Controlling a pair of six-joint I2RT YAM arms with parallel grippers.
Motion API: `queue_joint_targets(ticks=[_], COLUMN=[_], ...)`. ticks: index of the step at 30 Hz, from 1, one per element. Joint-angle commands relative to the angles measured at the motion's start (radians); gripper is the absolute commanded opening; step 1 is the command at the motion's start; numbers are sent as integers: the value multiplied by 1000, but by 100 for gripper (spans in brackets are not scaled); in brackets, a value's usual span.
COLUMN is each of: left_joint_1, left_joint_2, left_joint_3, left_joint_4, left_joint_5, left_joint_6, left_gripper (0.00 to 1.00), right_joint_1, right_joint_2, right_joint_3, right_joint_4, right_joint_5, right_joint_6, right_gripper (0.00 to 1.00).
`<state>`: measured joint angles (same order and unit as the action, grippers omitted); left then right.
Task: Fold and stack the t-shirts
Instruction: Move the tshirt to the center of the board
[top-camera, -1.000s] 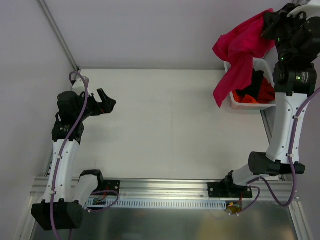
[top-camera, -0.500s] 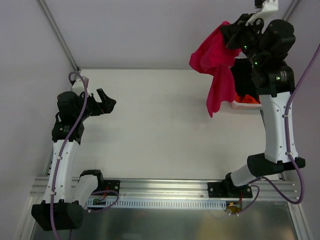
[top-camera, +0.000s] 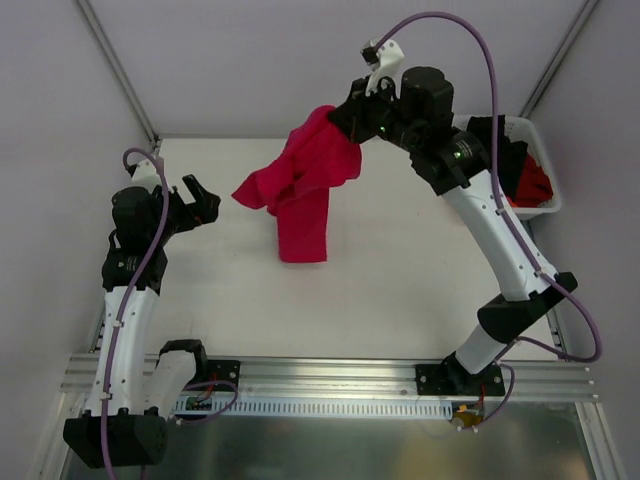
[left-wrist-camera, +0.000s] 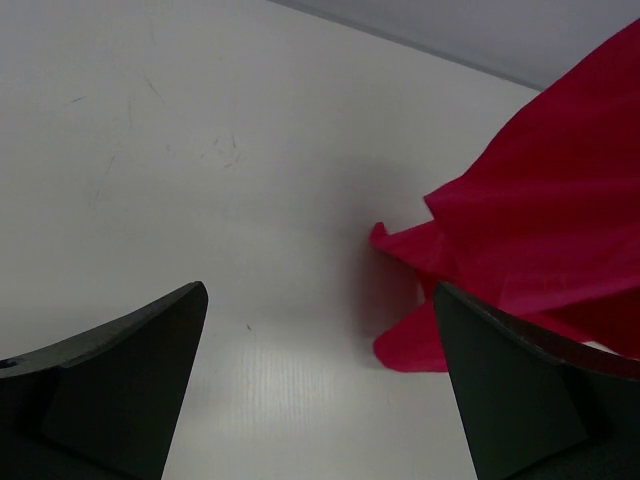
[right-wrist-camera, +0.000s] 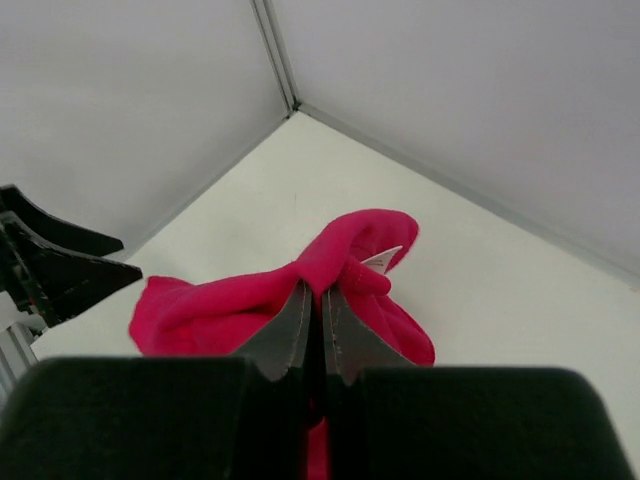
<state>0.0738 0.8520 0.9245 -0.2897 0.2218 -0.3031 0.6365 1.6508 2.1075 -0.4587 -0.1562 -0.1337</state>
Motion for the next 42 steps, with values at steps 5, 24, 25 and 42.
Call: queue_joint_targets(ticks=[5,24,25,42], left_joint_1=[11,11,9,11], left_joint_2=[-71,-105,-100,-42], left_joint_3=[-16,-96,-96,-95], left_joint_4=[-11,-65,-66,-63], left_joint_5=[-136,-58,-53,-16], left_joint_6=[9,13,13,-4], left_gripper=[99,99,99,99], right_joint_1=[28,65,63,71], right_joint_2=[-37,139,130,33], right_joint_3=[-272,-606,-595,-646], right_joint_4=[219,244,209,146], right_joint_5=[26,72,61,113], right_joint_6=[23,-10,-18,-1], right_gripper=[0,77,85,93])
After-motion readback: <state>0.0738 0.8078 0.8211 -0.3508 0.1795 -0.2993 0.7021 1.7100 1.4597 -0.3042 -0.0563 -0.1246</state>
